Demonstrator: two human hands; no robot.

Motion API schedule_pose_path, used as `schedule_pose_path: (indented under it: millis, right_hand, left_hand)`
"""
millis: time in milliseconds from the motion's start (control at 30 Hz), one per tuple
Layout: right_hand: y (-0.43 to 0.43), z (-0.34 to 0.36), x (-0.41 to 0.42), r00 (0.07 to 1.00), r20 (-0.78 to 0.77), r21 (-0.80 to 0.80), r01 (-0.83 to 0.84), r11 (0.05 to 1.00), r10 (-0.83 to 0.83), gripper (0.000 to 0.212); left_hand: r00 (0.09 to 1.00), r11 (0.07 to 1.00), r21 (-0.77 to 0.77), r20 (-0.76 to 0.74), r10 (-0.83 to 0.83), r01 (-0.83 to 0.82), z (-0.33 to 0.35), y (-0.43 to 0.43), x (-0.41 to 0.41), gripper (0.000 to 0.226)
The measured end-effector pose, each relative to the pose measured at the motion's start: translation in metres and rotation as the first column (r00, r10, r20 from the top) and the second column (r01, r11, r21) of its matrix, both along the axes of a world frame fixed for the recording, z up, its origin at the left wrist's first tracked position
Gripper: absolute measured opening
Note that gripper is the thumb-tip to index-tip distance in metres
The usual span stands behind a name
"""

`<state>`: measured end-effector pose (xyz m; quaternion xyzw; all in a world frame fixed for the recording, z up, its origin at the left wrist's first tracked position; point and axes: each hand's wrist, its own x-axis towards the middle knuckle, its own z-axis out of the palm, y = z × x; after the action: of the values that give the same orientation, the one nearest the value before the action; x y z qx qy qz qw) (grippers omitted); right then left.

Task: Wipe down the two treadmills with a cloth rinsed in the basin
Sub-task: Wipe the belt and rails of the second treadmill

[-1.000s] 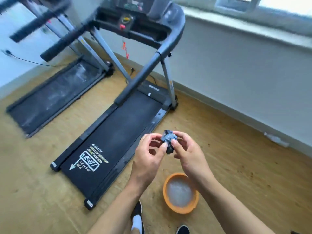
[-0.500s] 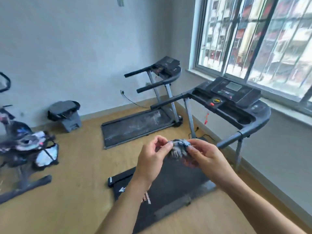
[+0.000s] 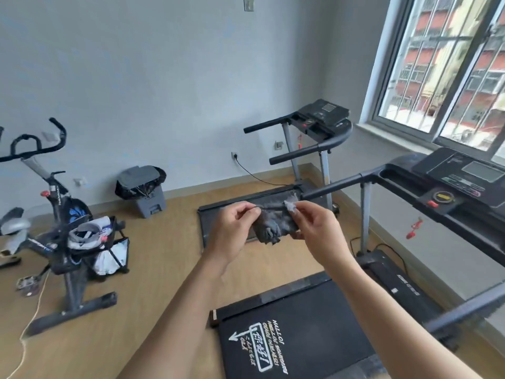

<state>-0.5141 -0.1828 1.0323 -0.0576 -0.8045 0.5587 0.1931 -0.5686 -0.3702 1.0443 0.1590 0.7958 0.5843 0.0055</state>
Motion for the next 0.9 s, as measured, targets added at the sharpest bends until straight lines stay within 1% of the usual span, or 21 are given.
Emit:
schedule_pose_path:
  millis: [100, 167, 267, 400, 467, 533, 600, 633, 667, 700, 733, 767, 800, 867, 900]
  right_hand:
    - [-0.006, -0.004, -0.044, 1.0, 0.012, 0.075, -0.024, 0.997, 0.023, 0.016]
    - [-0.006, -0.003, -0.074, 0.999, 0.033, 0.083, -0.033, 0.996, 0.031, 0.014]
    - [0.003, -0.007, -0.117, 0.996, 0.043, -0.005, -0.079, 0.997, 0.079, 0.017]
    - [0.026, -0.01, -0.186, 0.993, 0.052, -0.219, -0.088, 0.972, 0.102, 0.021]
    - [0.044, -0.005, -0.225, 0.993, 0.054, -0.265, -0.083, 0.961, 0.101, 0.021]
    - [0.063, 0.001, -0.261, 0.991, 0.073, -0.265, -0.088, 0.96, 0.111, 0.022]
    - [0.078, 0.007, -0.294, 0.988, 0.075, -0.253, -0.116, 0.961, 0.139, 0.022]
    - [0.084, 0.01, -0.31, 0.984, 0.072, -0.26, -0.138, 0.956, 0.161, 0.022]
    - [0.09, 0.014, -0.325, 0.981, 0.062, -0.304, -0.159, 0.939, 0.186, 0.019]
    - [0.093, 0.017, -0.339, 0.974, 0.045, -0.381, -0.188, 0.905, 0.222, 0.017]
    - [0.096, 0.02, -0.351, 0.962, 0.028, -0.465, -0.23, 0.855, 0.273, 0.023]
    - [0.099, 0.021, -0.364, 0.94, 0.014, -0.539, -0.28, 0.794, 0.341, 0.034]
    - [0.099, 0.021, -0.375, 0.906, 0.014, -0.581, -0.337, 0.741, 0.423, 0.043]
    - [0.098, 0.018, -0.395, 0.837, 0.027, -0.602, -0.423, 0.678, 0.546, 0.05]
    - [0.097, 0.015, -0.404, 0.814, 0.054, -0.594, -0.44, 0.674, 0.578, 0.05]
  left_hand:
    - [0.999, 1.0, 0.022, -0.033, -0.003, 0.004, 0.001, -0.007, -0.05, 0.021]
    - [0.999, 0.999, 0.027, -0.049, -0.016, 0.017, -0.003, -0.004, -0.084, 0.019]
    - [0.993, 0.999, 0.008, -0.116, -0.034, 0.035, -0.015, 0.01, -0.133, 0.014]
    - [0.967, 0.996, -0.088, -0.25, -0.042, 0.021, -0.022, 0.036, -0.203, 0.012]
    - [0.967, 0.985, -0.162, -0.237, -0.097, 0.059, -0.017, 0.05, -0.239, 0.02]
    - [0.976, 0.963, -0.253, -0.167, -0.137, 0.092, -0.012, 0.062, -0.272, 0.04]
    - [0.979, 0.948, -0.285, -0.099, -0.176, 0.141, -0.002, 0.074, -0.299, 0.049]
    - [0.981, 0.954, -0.256, -0.072, -0.18, 0.157, 0.004, 0.081, -0.312, 0.048]
    - [0.982, 0.966, -0.194, -0.047, -0.185, 0.172, 0.012, 0.088, -0.325, 0.046]
    - [0.981, 0.975, -0.109, -0.016, -0.194, 0.191, 0.02, 0.095, -0.337, 0.043]
    - [0.979, 0.979, -0.018, 0.014, -0.204, 0.205, 0.03, 0.101, -0.349, 0.04]
    - [0.976, 0.976, 0.054, 0.037, -0.213, 0.211, 0.039, 0.106, -0.361, 0.038]
    - [0.972, 0.97, 0.1, 0.055, -0.227, 0.221, 0.048, 0.111, -0.374, 0.036]
    - [0.967, 0.964, 0.122, 0.065, -0.247, 0.238, 0.057, 0.117, -0.401, 0.035]
    - [0.967, 0.965, 0.115, 0.068, -0.245, 0.237, 0.058, 0.119, -0.414, 0.035]
